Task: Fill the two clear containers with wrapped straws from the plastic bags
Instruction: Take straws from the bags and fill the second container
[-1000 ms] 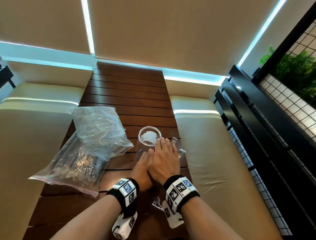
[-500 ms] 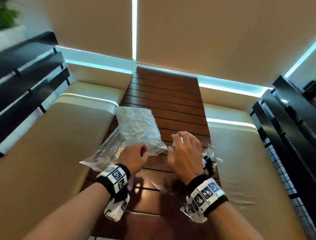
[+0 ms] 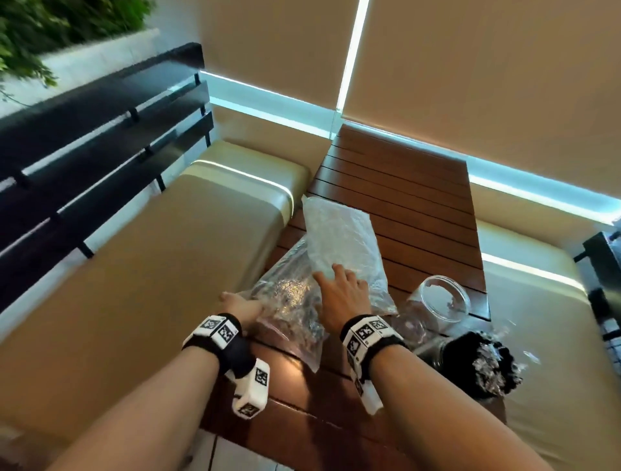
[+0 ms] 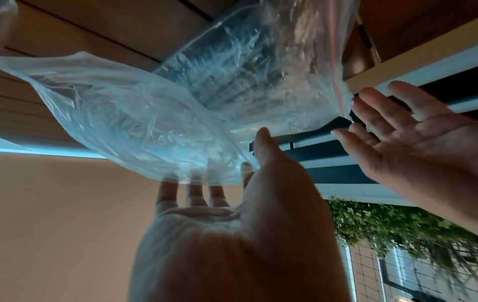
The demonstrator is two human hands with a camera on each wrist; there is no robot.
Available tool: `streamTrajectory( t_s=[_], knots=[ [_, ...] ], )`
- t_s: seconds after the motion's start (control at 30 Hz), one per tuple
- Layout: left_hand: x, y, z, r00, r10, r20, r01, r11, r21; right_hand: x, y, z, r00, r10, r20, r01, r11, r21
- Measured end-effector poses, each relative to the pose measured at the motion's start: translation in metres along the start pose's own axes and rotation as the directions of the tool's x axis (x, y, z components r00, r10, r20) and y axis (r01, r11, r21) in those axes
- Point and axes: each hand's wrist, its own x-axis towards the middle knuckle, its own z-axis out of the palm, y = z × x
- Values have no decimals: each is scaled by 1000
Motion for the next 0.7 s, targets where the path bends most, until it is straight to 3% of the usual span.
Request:
streamTrajectory(
  t_s=[0.07,0.3,0.47,0.57,0.63,0.7],
  knots=[
    [24,-12,13,999,-33,24,36,992,-121,1,3,5,998,56,6,-56,998,27],
    [-1,1,36,968,-89,236,179,903,-391,3,12,23,991,125,54,-135,955,264],
    [-1,21,44,952,0,306,164,844,-511,4,19,28,986,159,50,-167,924,344],
    [-34,49,24,961,89,262,87,800,-593,10,24,36,982,181,45,-185,922,341],
    [-45,71,6,980,139,140,-34,818,-574,12,27,39,981,188,55,-196,921,338],
    [-52,92,-16,971,238,-1,-204,829,-521,12,28,38,978,185,96,-207,914,349]
  ],
)
